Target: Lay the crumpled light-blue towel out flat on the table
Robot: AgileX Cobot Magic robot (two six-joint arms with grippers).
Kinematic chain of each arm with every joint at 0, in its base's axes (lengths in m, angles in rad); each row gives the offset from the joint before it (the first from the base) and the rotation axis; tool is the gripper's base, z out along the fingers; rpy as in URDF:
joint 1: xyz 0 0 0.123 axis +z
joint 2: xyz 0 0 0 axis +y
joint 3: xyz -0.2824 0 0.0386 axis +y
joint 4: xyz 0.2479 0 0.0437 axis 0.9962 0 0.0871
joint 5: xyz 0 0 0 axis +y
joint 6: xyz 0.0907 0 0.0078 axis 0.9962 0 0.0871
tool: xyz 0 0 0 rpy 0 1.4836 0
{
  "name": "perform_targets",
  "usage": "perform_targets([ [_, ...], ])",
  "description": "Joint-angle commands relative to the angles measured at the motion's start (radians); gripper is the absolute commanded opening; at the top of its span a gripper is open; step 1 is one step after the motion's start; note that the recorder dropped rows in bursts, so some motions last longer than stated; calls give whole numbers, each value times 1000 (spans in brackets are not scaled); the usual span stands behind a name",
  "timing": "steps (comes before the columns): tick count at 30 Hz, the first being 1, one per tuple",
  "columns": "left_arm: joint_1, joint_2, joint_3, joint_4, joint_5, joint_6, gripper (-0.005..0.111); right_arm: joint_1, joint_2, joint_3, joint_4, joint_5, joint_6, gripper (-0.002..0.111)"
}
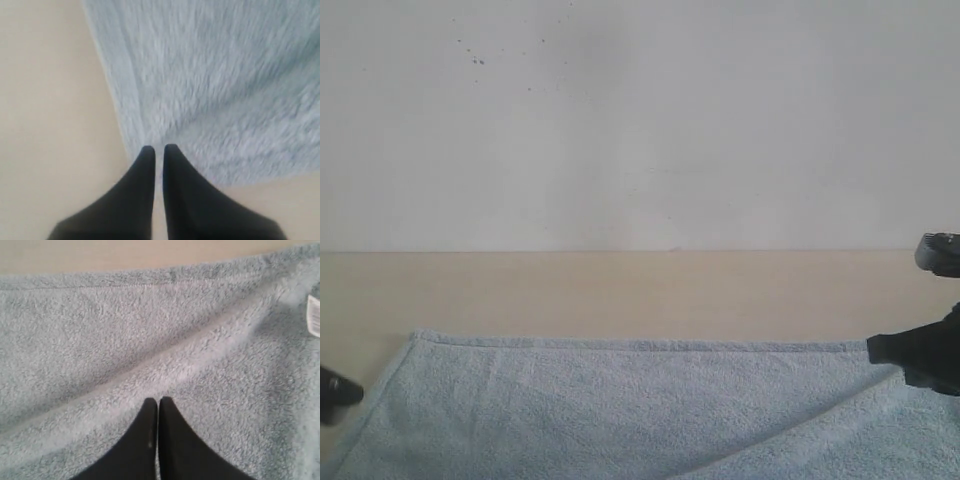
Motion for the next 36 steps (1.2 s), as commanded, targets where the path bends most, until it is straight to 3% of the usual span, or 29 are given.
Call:
perform_targets([
  [1, 0, -102, -40, -70, -158, 9, 6, -113, -11, 5, -71, 3, 2, 0],
  [4, 0, -129, -43, -208, -322, 76, 6, -292, 27, -40, -148, 220, 55, 0],
  [8, 0, -85, -43, -352, -463, 329, 6, -513, 125, -165, -202, 593, 131, 0],
  [12, 0, 41, -59, -404, -523, 335, 6, -557, 132, -180, -223, 730, 139, 0],
  [15, -2, 124, -103, -404, -510, 396, 6, -532, 132, -147, -329, 719, 208, 0],
  [19, -2, 193, -142, -404, -506, 445, 6, -518, 130, -83, -521, 545, 373, 0],
  [22, 0, 205, -149, -398, -519, 445, 6, -518, 130, -50, -544, 474, 392, 0],
  [29, 0, 205, -166, -398, -549, 445, 6, -518, 130, -12, -486, 396, 345, 0],
  [36, 0, 205, -166, -398, -549, 445, 6, -518, 130, -12, -208, 401, 88, 0],
])
